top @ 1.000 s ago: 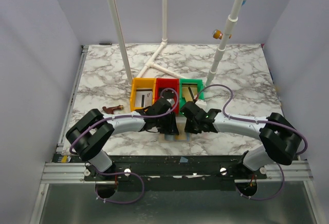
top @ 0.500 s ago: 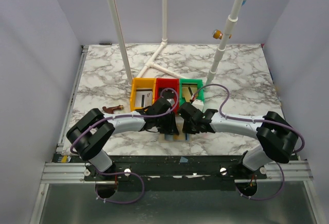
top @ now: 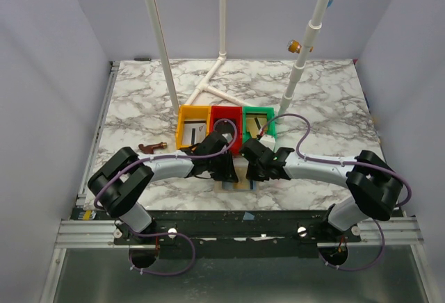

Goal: Take the credit cards out of the card holder
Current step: Remove the credit card from the card holder.

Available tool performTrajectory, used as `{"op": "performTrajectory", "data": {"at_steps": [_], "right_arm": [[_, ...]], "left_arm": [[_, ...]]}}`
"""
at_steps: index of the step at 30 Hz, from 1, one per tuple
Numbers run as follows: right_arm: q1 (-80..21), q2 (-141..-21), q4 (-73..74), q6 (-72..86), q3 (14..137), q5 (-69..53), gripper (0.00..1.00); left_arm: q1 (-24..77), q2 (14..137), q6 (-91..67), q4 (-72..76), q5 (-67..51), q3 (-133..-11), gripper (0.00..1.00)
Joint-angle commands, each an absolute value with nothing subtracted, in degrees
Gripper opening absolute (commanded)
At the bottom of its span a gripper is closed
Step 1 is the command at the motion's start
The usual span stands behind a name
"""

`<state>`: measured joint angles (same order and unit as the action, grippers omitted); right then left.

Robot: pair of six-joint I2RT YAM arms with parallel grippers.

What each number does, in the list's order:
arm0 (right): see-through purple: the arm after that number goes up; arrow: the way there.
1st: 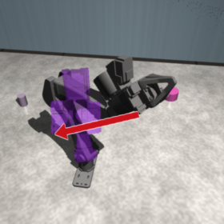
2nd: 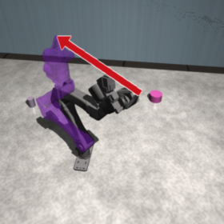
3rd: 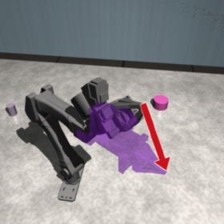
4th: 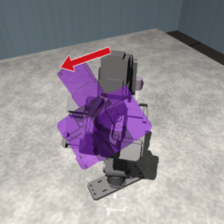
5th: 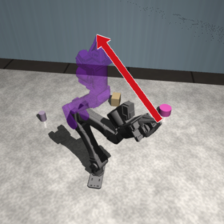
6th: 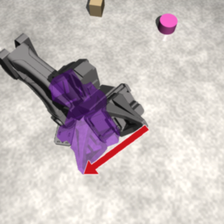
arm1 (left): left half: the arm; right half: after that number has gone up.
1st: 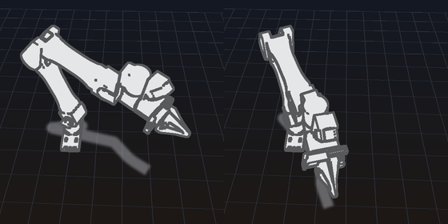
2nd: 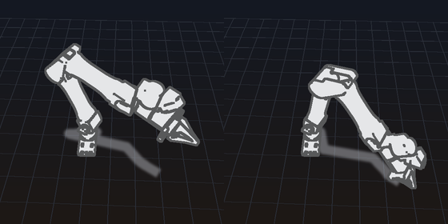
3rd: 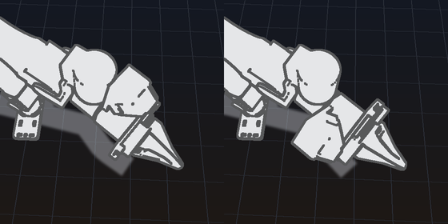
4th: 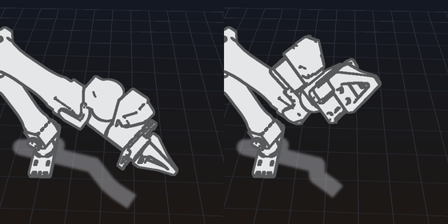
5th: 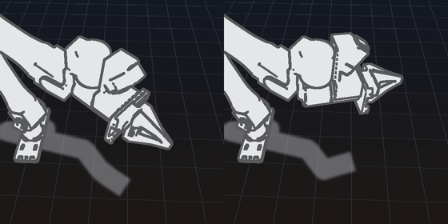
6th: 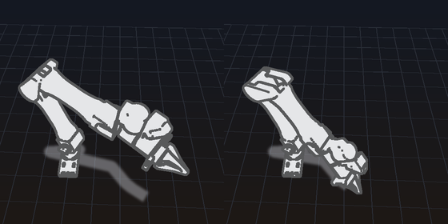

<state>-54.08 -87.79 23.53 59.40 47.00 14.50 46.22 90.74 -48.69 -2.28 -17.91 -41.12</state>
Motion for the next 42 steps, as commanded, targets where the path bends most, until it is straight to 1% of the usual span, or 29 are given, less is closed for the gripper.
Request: {"op": "performTrajectory", "data": {"at_steps": [1, 12, 19, 29, 35, 39, 42], "right_arm": [[-54.84, -91.03, 25.05, 60.14, 45.40, 15.54, 0.07], [-54.89, -91.49, 25.64, 60.12, 45.01, 16.07, 0.04], [-54.84, -92.05, 25.84, 59.87, 45.21, 16.10, 0.01], [-54.85, -92.80, 26.28, 59.46, 45.49, 16.18, 0.01], [-54.84, -93.34, 26.02, 59.29, 45.46, 15.69, 0.01], [-54.84, -93.62, 25.93, 59.11, 45.63, 15.56, 0.01], [-54.90, -93.70, 26.02, 58.83, 45.96, 15.44, 0.01]], "left_arm": [[45.42, 88.98, -49.74, 0.93, -21.04, -39.30, 0.23], [43.17, 87.88, -51.96, 5.54, -24.58, -35.77, 0.22], [41.80, 87.82, -52.90, 7.75, -26.22, -34.38, 0.22], [41.08, 89.31, -54.73, 11.83, -28.54, -33.22, 0.20], [41.00, 89.72, -54.62, 10.94, -28.00, -33.16, 0.20], [40.96, 90.72, -54.17, 9.66, -27.18, -33.51, 0.21], [41.00, 91.46, -53.79, 8.79, -26.46, -33.66, 0.24]]}}
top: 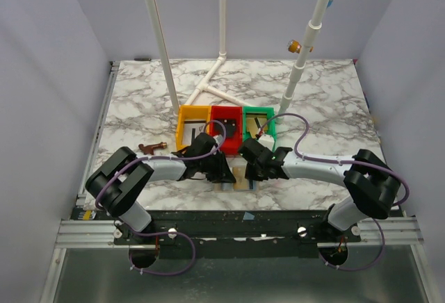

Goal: Take the credit cards out of the card holder
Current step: Remove the credit card from the card holder.

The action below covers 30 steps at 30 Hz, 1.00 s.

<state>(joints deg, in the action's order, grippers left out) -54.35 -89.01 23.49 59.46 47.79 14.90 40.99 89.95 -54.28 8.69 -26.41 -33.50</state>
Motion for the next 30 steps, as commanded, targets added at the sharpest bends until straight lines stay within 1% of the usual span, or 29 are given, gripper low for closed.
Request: {"op": "performTrajectory", "data": {"at_steps": [1, 5, 17, 30], "right_arm": [[-54.87, -93.76, 26.02, 58.81, 46.01, 15.42, 0.01], [-54.88, -93.95, 26.02, 58.65, 46.06, 15.35, 0.01], [-54.93, -93.76, 26.52, 59.16, 44.52, 16.14, 0.01], [-55.00, -93.98, 29.95, 59.37, 44.56, 20.50, 0.00]], "left_arm": [[41.01, 91.68, -53.79, 8.52, -26.24, -33.81, 0.26], [40.97, 91.92, -54.39, 10.23, -27.11, -33.45, 0.25], [40.58, 89.25, -57.50, 16.08, -30.35, -31.16, 0.00], [39.61, 89.15, -57.39, 13.90, -29.95, -30.72, 0.00]]}}
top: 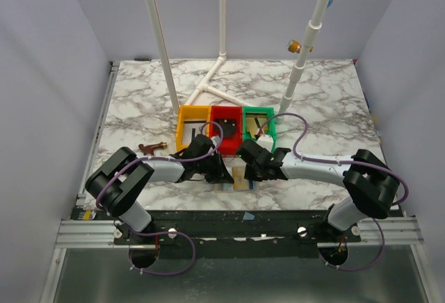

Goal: Take the credit cards out of the card holder
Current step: Remove the credit card from the card holder.

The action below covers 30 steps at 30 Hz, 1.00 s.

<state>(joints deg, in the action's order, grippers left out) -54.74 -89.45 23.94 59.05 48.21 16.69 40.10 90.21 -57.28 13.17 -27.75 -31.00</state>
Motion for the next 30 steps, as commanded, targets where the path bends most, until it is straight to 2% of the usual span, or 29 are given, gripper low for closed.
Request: {"op": "performTrajectory", "data": {"at_steps": [1, 19, 27, 28, 30], "right_arm": [[-54.93, -93.97, 30.12, 59.40, 44.56, 20.69, 0.01], [-54.93, -93.05, 31.34, 59.42, 44.39, 22.48, 0.01], [-54.94, -93.06, 30.51, 58.55, 44.21, 21.67, 0.01], [-54.93, -93.31, 30.34, 58.42, 44.30, 21.49, 0.01], [-54.93, -93.67, 30.08, 58.27, 44.30, 21.07, 0.01]], "left_arm": [[39.50, 89.15, -57.35, 13.67, -29.71, -30.52, 0.00], [38.50, 88.84, -54.90, 6.62, -26.21, -31.47, 0.00], [38.50, 89.06, -54.68, 8.65, -27.80, -31.51, 0.00], [38.50, 89.08, -55.06, 9.84, -28.14, -31.34, 0.02], [38.50, 89.37, -55.67, 10.68, -28.38, -31.21, 0.12]]}}
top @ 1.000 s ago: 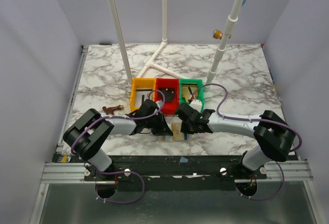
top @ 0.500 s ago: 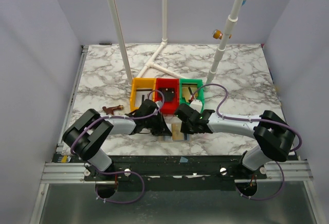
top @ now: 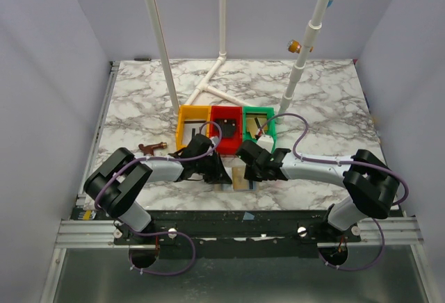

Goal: Take the credit cards out of the card holder
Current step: Remove the credit card from the card holder.

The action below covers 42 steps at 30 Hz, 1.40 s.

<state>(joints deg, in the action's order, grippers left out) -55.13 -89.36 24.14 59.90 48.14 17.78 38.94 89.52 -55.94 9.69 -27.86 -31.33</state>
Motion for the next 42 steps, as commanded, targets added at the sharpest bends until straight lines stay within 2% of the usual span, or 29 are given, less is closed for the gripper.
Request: {"op": "performTrajectory", "data": {"at_steps": [1, 5, 16, 29, 36, 42], "right_arm": [[-54.94, -93.76, 29.98, 58.26, 44.23, 20.93, 0.01], [-54.93, -93.95, 29.79, 57.96, 44.10, 20.35, 0.01], [-55.86, -95.99, 28.80, 56.69, 45.45, 18.78, 0.01], [-57.24, -97.49, 27.29, 56.19, 46.35, 16.90, 0.01], [-57.66, -96.25, 25.68, 55.65, 44.45, 15.39, 0.01], [-57.72, -96.19, 28.04, 55.29, 45.00, 17.66, 0.01]], "left_arm": [[38.51, 89.54, -55.87, 10.93, -28.43, -31.35, 0.16], [38.52, 89.94, -56.59, 12.14, -28.30, -31.22, 0.23], [38.52, 92.33, -58.66, 16.12, -29.08, -30.40, 0.22], [38.33, 92.26, -63.91, 24.40, -32.98, -27.37, 0.11], [38.36, 91.83, -67.37, 30.83, -33.55, -24.58, 0.00], [38.38, 93.27, -70.28, 35.41, -34.02, -22.78, 0.00]]}}
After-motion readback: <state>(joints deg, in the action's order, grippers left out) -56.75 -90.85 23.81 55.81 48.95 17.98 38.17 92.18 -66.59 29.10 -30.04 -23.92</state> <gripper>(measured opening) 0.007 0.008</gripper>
